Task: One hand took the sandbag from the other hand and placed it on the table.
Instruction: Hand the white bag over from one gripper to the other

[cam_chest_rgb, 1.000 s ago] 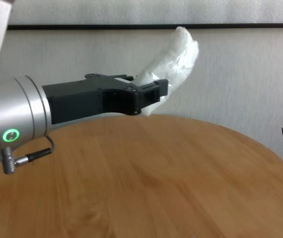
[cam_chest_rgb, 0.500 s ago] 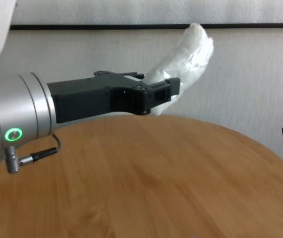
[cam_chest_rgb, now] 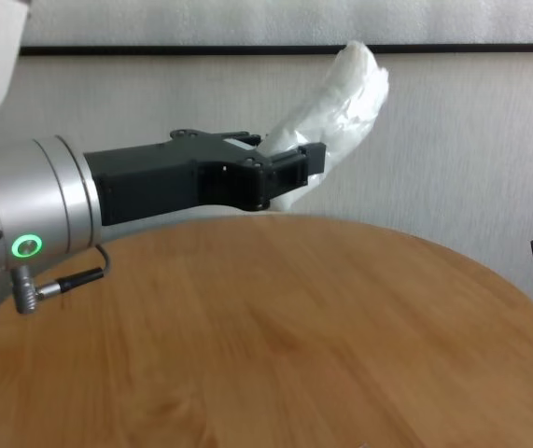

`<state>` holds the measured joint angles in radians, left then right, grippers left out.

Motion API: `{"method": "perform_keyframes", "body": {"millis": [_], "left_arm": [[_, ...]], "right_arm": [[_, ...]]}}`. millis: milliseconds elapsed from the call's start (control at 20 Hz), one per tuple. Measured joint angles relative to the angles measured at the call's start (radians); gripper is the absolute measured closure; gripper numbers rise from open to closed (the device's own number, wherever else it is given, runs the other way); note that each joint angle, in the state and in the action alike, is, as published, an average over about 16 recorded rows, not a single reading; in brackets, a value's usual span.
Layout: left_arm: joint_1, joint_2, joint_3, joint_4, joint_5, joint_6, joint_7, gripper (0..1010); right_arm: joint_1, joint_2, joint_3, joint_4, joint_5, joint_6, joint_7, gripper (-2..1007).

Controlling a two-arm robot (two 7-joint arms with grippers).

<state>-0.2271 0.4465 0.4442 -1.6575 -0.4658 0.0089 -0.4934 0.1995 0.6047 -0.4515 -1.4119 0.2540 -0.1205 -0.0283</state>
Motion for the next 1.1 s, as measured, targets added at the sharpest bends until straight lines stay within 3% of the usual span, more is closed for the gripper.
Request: {"method": "perform_keyframes", "body": {"millis": [1100], "left_arm": [[-0.014, 0.005, 0.006, 0.014, -0.020, 0.005, -0.021, 665]], "right_arm": [[0.000, 0.000, 0.000, 0.000, 0.000, 0.000, 0.000, 4]]}}
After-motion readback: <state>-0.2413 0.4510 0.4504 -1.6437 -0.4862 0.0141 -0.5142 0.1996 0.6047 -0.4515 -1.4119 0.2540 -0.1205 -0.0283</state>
